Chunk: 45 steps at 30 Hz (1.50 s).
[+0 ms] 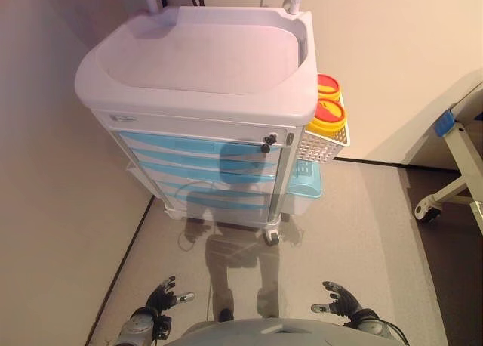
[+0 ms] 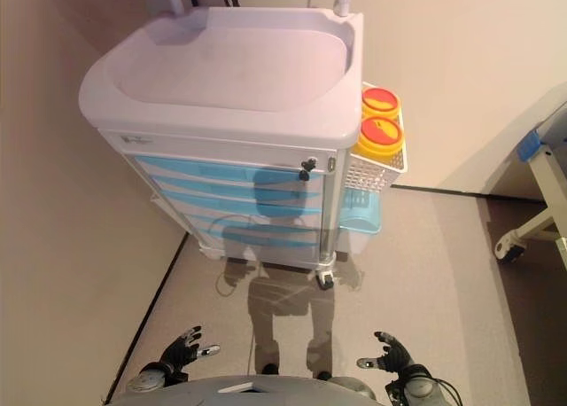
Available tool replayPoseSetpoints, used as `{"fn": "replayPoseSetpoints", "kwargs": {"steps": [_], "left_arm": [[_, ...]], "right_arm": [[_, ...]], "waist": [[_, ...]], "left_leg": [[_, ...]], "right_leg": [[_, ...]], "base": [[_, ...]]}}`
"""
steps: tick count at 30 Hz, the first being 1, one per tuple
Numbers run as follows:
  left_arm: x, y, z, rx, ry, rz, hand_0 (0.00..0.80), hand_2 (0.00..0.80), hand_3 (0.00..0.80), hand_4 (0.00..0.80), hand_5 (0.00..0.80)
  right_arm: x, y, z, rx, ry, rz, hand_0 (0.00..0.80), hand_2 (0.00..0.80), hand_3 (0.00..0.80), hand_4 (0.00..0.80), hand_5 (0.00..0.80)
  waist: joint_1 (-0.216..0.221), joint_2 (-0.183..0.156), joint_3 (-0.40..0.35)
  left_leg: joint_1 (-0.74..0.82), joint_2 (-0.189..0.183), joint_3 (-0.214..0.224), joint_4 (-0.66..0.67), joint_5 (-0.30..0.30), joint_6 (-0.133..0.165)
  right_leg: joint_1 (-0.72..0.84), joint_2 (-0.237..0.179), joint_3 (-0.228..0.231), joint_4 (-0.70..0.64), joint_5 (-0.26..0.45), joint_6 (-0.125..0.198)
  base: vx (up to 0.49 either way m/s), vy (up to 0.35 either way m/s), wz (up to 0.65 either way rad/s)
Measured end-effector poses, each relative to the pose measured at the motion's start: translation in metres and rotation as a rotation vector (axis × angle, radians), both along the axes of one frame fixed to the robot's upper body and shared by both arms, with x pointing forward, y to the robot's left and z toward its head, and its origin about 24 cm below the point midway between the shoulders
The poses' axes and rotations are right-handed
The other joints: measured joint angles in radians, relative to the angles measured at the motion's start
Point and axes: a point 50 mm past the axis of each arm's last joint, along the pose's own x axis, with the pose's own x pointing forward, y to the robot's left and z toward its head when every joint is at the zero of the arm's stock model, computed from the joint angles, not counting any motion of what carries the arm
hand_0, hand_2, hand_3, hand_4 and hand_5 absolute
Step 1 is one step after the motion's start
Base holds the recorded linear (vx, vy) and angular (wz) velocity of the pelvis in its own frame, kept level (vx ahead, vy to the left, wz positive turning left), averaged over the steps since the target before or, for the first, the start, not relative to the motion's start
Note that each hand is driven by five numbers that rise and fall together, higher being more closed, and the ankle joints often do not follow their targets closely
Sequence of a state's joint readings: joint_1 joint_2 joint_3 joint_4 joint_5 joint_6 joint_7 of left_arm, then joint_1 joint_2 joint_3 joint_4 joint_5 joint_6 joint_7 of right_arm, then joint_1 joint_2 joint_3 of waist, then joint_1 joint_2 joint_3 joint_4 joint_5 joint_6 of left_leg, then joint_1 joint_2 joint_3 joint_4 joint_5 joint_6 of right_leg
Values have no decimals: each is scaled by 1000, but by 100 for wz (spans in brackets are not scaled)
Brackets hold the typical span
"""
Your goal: Open the drawer and pick up the medicine
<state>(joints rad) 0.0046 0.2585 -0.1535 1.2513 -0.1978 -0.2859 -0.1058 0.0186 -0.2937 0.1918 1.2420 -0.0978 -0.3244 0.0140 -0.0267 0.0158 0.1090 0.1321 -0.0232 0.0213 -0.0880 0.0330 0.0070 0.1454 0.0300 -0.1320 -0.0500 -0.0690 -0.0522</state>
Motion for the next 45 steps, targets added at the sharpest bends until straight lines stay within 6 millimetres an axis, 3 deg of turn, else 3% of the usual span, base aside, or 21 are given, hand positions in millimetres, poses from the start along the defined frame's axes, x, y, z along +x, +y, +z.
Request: {"fn": "replayPoseSetpoints", "kwargs": {"steps": [15,24,26,33,35,39,45], "left_arm": [[0,1,0,12,-1,11,0,0,0,0,0],[4,7,2,11,-38,147,0,0,0,0,0],[19,10,12,51,-170,146,0,0,0,0,0],[69,12,34,-140,-389,285,0,0,0,0,0],[85,14,45,-169,-470,321,0,0,0,0,0],[110,17,65,-267,-623,409,0,0,0,0,0],[153,16,112,-574,-937,496,0,0,0,0,0]], "right_arm": [[-1,0,0,-4,3,-1,0,0,0,0,0],[5,-2,2,-17,-14,3,0,0,0,0,0],[23,-8,9,-33,-65,12,0,0,0,0,0],[67,-14,29,-51,-234,-31,0,0,0,0,0],[81,-14,37,-51,-284,-35,0,0,0,0,0],[98,-15,48,-47,-354,-60,0,0,0,0,0],[111,-18,60,-55,-415,-50,0,0,0,0,0]], "waist": [[1,5,5],[4,27,51],[3,36,92],[21,21,235],[21,8,282],[16,-12,358],[-9,-24,385]], "left_leg": [[-3,0,-4,0,0,0],[-61,-1,-4,13,2,1],[-119,-1,-4,38,6,5],[-259,-3,9,134,7,10],[-341,-11,32,217,-14,20],[-449,-28,79,357,-63,42],[-619,-12,129,541,-130,66]], "right_leg": [[-1,0,-6,-1,0,0],[-63,-4,-12,23,-1,0],[-122,-7,-16,55,0,0],[-271,-22,-16,173,-7,2],[-377,-40,-7,297,-47,1],[-526,-70,43,482,-98,9],[-685,-59,103,598,-104,25]], "base": [[20,-2,0],[-37,37,0],[-154,25,1],[-116,56,-3],[-37,127,-9],[-13,119,-26],[-12,94,-29]]}}
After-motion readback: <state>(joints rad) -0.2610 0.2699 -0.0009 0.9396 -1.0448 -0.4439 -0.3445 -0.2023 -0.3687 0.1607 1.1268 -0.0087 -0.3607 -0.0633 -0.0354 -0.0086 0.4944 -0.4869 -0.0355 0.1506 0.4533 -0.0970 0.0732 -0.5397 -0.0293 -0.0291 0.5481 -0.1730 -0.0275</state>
